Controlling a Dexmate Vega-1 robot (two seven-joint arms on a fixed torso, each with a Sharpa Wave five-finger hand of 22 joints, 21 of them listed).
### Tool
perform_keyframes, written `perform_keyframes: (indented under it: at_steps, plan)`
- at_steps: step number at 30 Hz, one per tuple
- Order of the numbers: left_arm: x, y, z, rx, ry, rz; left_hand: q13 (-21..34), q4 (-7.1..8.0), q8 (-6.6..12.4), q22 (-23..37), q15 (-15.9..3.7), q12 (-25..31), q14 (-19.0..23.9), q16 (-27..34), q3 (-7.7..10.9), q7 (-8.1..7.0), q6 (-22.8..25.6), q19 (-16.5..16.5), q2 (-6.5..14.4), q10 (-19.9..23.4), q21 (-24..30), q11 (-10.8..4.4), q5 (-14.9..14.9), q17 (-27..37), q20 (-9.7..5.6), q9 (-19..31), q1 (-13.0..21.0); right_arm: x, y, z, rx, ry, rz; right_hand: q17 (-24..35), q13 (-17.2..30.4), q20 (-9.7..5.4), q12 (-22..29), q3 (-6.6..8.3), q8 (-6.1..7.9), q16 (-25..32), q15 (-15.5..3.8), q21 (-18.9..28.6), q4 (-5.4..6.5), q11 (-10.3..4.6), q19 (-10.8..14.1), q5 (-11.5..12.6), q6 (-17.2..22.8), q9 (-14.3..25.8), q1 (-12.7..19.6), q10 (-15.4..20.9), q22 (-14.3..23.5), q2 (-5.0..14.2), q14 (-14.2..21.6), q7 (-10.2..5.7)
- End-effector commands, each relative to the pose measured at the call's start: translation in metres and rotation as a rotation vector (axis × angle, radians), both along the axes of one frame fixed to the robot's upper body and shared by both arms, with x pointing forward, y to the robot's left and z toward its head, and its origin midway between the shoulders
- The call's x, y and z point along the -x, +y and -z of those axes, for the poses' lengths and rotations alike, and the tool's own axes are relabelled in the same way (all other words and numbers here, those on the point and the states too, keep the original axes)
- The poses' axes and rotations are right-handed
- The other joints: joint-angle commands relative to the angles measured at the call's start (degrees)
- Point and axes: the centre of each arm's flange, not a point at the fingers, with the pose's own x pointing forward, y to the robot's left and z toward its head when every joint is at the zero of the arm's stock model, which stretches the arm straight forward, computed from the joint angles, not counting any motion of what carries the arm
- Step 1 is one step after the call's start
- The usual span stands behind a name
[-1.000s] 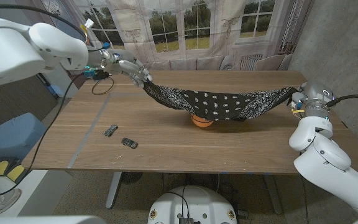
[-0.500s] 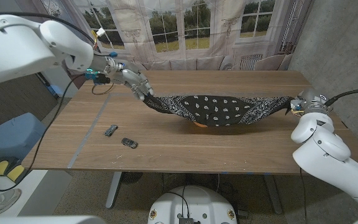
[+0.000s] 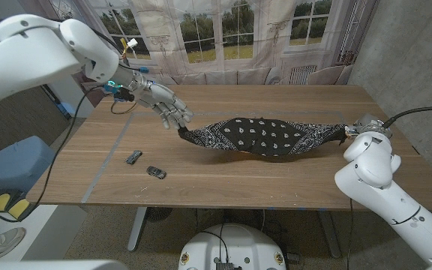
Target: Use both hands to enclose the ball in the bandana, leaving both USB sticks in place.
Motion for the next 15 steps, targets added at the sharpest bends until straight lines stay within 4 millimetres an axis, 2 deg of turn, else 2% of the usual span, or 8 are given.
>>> perform_keyframes:
  at_steps: [1,5,8,9,10,12,13,15]
  plan:
    - [0.002,-0.007,-0.002,0.026,0.012,0.155,-1.0,0.01,-1.16,0.1,0.46,-1.1,-1.8,0.5,-4.36,-0.55,-3.5,-0.4,0.5,-1.8,-2.9,0.81,3.1,-1.6,1.07,-1.1,-2.2,0.028,-0.007,-0.014,0.035,0.123,0.136,0.2,-0.3,0.15,0.0,3.48,-0.05,0.1,-5.21,0.0,-3.15,0.18,-0.1,0.3,0.7,-0.1,0.7,-0.2,0.0,0.69,0.2,-0.14]
    - [0.006,-0.005,-0.003,0.165,-0.098,0.164,-2.0,1.34,-1.36,0.3,1.73,-2.2,-4.0,0.6,-7.28,-1.05,-7.6,-1.3,2.5,-5.4,-5.6,2.4,5.5,-2.9,1.25,-2.5,-4.6,0.026,-0.008,-0.013,0.031,0.113,0.134,0.1,-0.1,0.32,0.4,3.57,-0.08,0.2,-5.17,0.0,-3.28,0.29,0.1,0.2,1.1,-0.3,0.8,0.2,0.0,0.56,0.3,0.0]
    - [0.01,-0.004,-0.002,0.275,-0.24,0.129,-2.6,2.33,-0.89,0.6,2.9,-2.4,-8.2,0.1,-6.84,-0.88,-8.1,-4.4,6.4,-8.1,-7.9,2.94,6.7,-3.6,2.35,-3.6,-3.9,0.025,-0.009,-0.012,0.029,0.095,0.131,-0.2,-0.4,0.72,0.0,3.3,-0.28,0.0,-4.71,0.0,-3.2,0.7,0.2,0.0,1.0,-0.5,0.3,-0.3,0.0,0.15,-0.3,0.29]
    - [0.011,-0.003,-0.001,0.307,-0.287,0.11,-2.7,2.38,-0.74,0.6,3.06,-2.3,-8.6,0.1,-6.48,-0.79,-7.9,-4.7,7.4,-8.3,-8.2,3.11,6.8,-3.7,2.66,-3.8,-3.4,0.025,-0.009,-0.012,0.028,0.091,0.133,-0.8,-1.4,0.98,-0.8,2.79,-1.08,-0.7,-4.65,-0.2,-2.69,0.97,-0.2,-0.2,-0.3,-0.9,-0.8,-1.2,0.0,-0.17,-1.5,0.22]
    - [0.013,-0.003,0.0,0.324,-0.329,0.086,-2.9,2.33,-0.55,0.6,2.97,-2.3,-9.3,0.2,-5.77,-0.64,-7.6,-5.0,9.0,-9.0,-8.6,3.1,6.9,-3.9,2.93,-4.1,-2.3,0.026,-0.01,-0.012,0.027,0.087,0.137,-1.9,-2.4,1.41,-1.6,2.01,-2.92,-1.4,-4.76,-0.3,-2.05,1.2,-0.1,-0.2,-3.2,-1.6,-2.5,-2.1,-0.1,-0.55,-2.2,0.55]
    - [0.014,-0.004,0.002,0.357,-0.411,0.025,-3.4,0.47,-0.56,0.7,3.31,-1.8,-11.8,0.6,-2.44,-0.72,-9.0,-5.9,14.4,-11.0,-10.2,3.35,5.9,-5.0,4.11,-5.3,4.0,0.026,-0.01,-0.011,0.027,0.077,0.146,-3.9,-4.8,2.16,-3.7,1.28,-8.02,-3.8,-4.56,-1.2,-1.49,2.4,-1.5,0.1,-11.2,-3.5,-4.8,-5.0,-0.2,-1.1,-5.0,0.05]
    - [0.014,-0.004,0.003,0.362,-0.442,-0.003,-3.4,0.2,-0.58,0.7,3.18,-1.9,-12.2,0.5,-2.21,-0.69,-9.2,-6.1,14.6,-11.4,-10.4,3.54,5.7,-5.1,4.26,-5.4,4.5,0.026,-0.011,-0.011,0.025,0.074,0.15,-5.5,-5.8,2.55,-4.7,1.07,-10.1,-5.6,-4.65,-1.6,-1.21,2.31,-1.8,0.2,-14.8,-4.3,-5.9,-6.5,-0.2,-1.36,-6.0,0.12]
    - [0.012,-0.007,0.007,0.378,-0.485,-0.054,-3.5,-0.69,-0.79,0.7,3.52,-2.1,-13.8,0.3,-1.45,-1.31,-10.5,-6.9,15.4,-13.3,-11.2,4.33,4.3,-5.7,5.13,-5.9,6.3,0.026,-0.012,-0.01,0.024,0.061,0.158,-10.3,-8.5,3.6,-8.1,-0.54,-11.98,-10.9,-2.68,-3.6,0.3,3.08,-4.3,0.4,-23.2,-6.5,-10.2,-12.4,-0.3,-2.83,-9.4,0.19]
